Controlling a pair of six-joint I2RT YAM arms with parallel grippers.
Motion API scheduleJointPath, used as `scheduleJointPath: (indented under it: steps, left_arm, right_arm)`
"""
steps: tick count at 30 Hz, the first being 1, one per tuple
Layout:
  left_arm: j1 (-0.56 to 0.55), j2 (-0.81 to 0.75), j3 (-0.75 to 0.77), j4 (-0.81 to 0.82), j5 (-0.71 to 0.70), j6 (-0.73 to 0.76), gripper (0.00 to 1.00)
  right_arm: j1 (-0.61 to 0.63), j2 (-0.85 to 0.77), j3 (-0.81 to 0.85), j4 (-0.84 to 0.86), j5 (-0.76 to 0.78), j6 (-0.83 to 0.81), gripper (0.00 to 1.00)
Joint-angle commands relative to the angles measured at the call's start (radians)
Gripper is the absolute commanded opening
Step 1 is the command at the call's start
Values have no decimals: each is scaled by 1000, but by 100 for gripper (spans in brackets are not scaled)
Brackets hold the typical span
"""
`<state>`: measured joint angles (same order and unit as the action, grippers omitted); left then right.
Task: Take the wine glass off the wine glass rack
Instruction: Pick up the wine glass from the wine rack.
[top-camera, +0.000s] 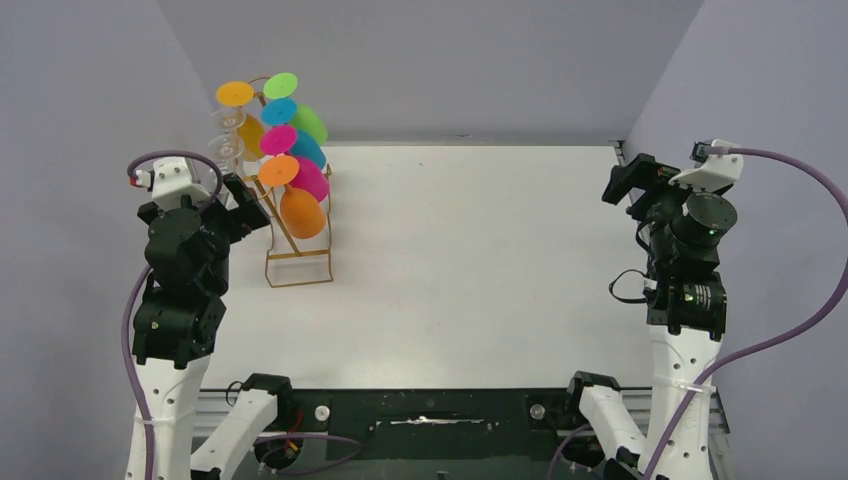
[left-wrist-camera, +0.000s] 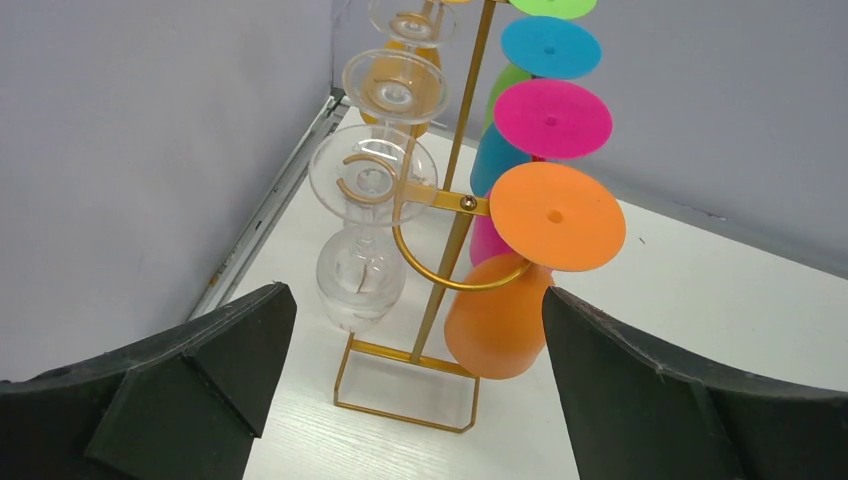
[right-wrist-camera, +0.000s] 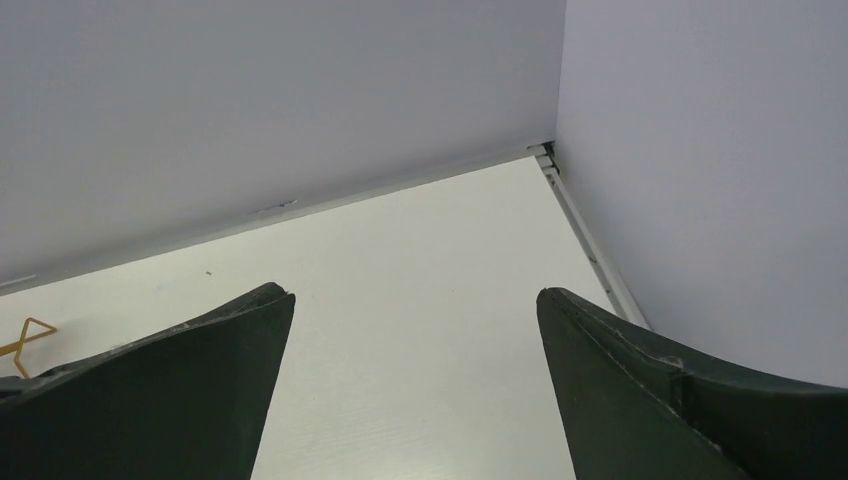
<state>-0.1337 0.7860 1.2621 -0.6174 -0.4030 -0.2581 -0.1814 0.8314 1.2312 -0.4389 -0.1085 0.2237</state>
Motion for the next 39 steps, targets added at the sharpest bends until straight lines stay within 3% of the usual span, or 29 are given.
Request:
scheduleJointPath:
  steps: [1, 6, 10, 16, 19, 24, 30, 33, 36, 39]
  left_arm:
    - [-24, -25, -30, 14, 14, -40, 98]
    - [-57, -29, -54, -47, 19, -105, 98]
    - [-82, -21, -44, -94, 28, -152, 98]
    - [-112, 18, -10, -201, 37, -229, 98]
    - [-122, 47, 2, -250, 50, -265, 98]
    - [-133, 99, 33, -336, 67, -314, 98]
    - [-137, 65, 14, -368, 90, -359, 98]
    - [-140, 35, 10, -359, 110, -388, 98]
    - [-140, 1, -6, -329, 109, -403, 98]
    - [-141, -26, -25, -289, 93, -410, 98]
  right_arm:
    - [12, -9, -36, -16, 43, 86, 98]
    - [25, -52, -125, -75, 88, 211, 98]
    - [37, -142, -257, -103, 105, 404, 98]
    - [51, -361, -599, 135, -22, 684, 98]
    - [57, -355, -684, 223, -106, 775, 98]
    - [125, -77, -495, 173, -256, 677, 98]
    - [388, 304, -123, 51, -69, 607, 98]
    - [473, 377, -83, 158, -96, 642, 98]
    - [521, 407, -132, 454, -227, 686, 98]
    - [576, 460, -93, 509, -261, 708, 98]
